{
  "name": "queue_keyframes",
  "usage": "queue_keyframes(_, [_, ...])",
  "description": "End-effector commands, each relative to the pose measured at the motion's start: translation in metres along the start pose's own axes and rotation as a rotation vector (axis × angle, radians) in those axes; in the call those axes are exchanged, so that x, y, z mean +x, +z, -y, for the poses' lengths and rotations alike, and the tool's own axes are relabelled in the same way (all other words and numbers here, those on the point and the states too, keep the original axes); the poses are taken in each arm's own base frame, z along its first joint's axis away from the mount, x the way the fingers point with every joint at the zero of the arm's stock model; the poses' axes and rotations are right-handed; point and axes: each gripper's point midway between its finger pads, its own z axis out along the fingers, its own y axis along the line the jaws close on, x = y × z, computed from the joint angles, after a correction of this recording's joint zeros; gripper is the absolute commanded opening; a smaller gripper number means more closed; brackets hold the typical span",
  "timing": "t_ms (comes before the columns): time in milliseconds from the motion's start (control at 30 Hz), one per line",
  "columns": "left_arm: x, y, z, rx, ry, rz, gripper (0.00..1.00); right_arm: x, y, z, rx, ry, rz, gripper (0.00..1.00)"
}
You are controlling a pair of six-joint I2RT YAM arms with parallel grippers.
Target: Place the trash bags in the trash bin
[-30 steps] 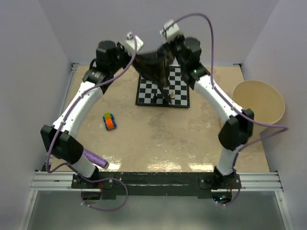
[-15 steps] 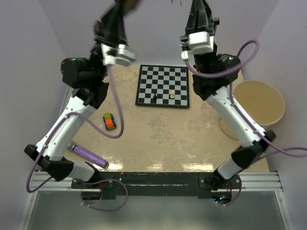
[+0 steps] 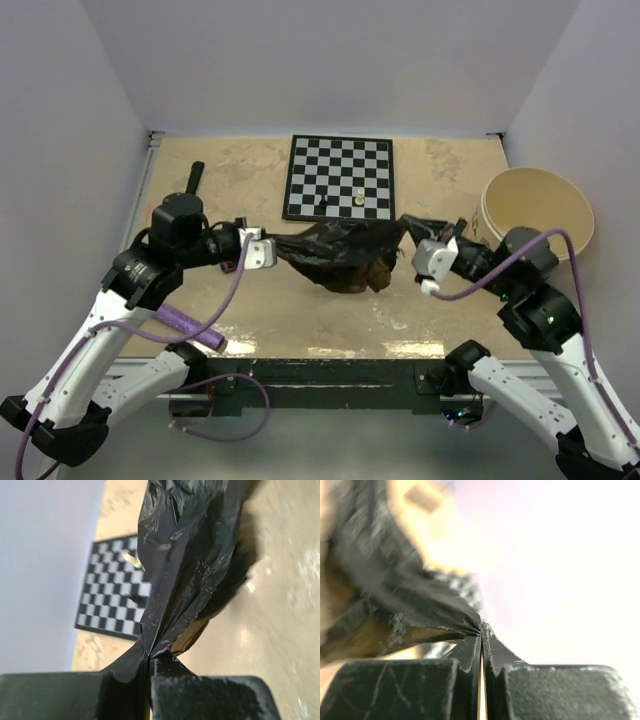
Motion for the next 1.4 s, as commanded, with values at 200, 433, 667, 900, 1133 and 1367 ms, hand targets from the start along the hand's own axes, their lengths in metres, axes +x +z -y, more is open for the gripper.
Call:
queue_keyframes(200, [0.0,0.024,-0.057,-0.219,-0.319,0.002,0.0,0.036,0.087,0.057,0.214,0.406,-0.069,0.0])
queue_keyframes(433, [0.075,0.05,-0.122,-0.455,-0.57,-0.173,0.0,0.118,0.146,0.089,0.438,0.374,-0.249,0.0])
queue_keyframes(667, [-0.051,-0.027,-0.333,-0.915,-0.203,0.092,0.0,0.013,0.167,0.339,0.968,0.175,0.062,0.0])
queue_keyframes(900, [-0.259,-0.18,-0.378,-1.399,0.473,0.645,0.0,-0.189,0.014,0.389,1.5,-0.519,0.739,0.0])
queue_keyframes(1133, [-0.287,-0.155,-0.339,-1.523,0.822,0.638,0.0,-0.18,0.03,0.354,1.434,-0.554,0.639,0.0])
queue_keyframes(1367, [0.075,0.036,0.006,0.315,0.633,-0.201,0.0,0.134,0.072,-0.106,-0.752,-0.099,-0.323,0.0])
